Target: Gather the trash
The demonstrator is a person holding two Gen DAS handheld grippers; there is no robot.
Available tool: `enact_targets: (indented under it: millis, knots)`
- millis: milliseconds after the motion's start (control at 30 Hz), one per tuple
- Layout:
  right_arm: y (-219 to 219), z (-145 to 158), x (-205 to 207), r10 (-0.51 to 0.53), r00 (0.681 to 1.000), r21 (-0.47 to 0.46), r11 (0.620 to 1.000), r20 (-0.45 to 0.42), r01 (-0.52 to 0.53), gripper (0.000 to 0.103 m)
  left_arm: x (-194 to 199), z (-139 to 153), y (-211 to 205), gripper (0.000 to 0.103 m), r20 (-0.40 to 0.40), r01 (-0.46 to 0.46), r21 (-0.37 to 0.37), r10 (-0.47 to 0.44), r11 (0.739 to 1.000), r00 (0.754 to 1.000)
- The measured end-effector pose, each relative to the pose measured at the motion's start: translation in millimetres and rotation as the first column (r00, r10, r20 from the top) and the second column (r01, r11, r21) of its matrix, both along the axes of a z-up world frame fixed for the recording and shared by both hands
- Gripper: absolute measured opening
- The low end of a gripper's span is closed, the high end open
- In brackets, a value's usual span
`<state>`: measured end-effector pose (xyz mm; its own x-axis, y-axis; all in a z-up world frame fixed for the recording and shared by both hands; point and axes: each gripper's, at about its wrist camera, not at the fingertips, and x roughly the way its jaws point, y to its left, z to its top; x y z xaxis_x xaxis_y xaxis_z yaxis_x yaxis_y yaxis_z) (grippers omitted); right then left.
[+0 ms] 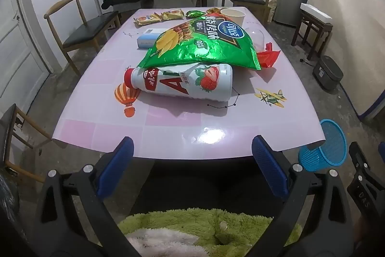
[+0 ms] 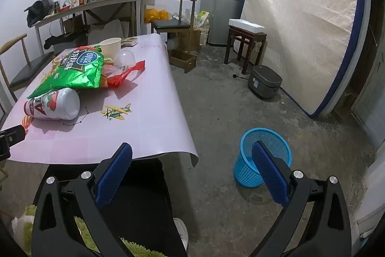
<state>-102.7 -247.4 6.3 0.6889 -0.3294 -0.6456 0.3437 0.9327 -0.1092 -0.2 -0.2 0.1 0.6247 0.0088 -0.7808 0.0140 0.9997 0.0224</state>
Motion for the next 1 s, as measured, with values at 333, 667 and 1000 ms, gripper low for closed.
enact_targets:
  millis: [333, 667, 1000]
  knots:
    - [0, 0, 1, 0.001, 1.000, 0.006, 1.000, 0.005, -0.001, 0.097, 2, -2, 1, 0.094, -0.008, -0.008, 0.001, 0.008, 1.000, 1.000]
    - [0, -3, 1, 0.001, 1.000, 0.013, 1.000, 0.003, -0.001, 0.097, 3, -6, 2, 0.094, -0.023, -0.011, 0.004, 0.011, 1.000, 1.000]
    - [0, -4, 3, 0.000, 1.000, 0.019, 1.000, 0.002, 0.000, 0.097, 3, -7, 2, 0.094, -0.025, -0.011, 0.005, 0.011, 1.000, 1.000]
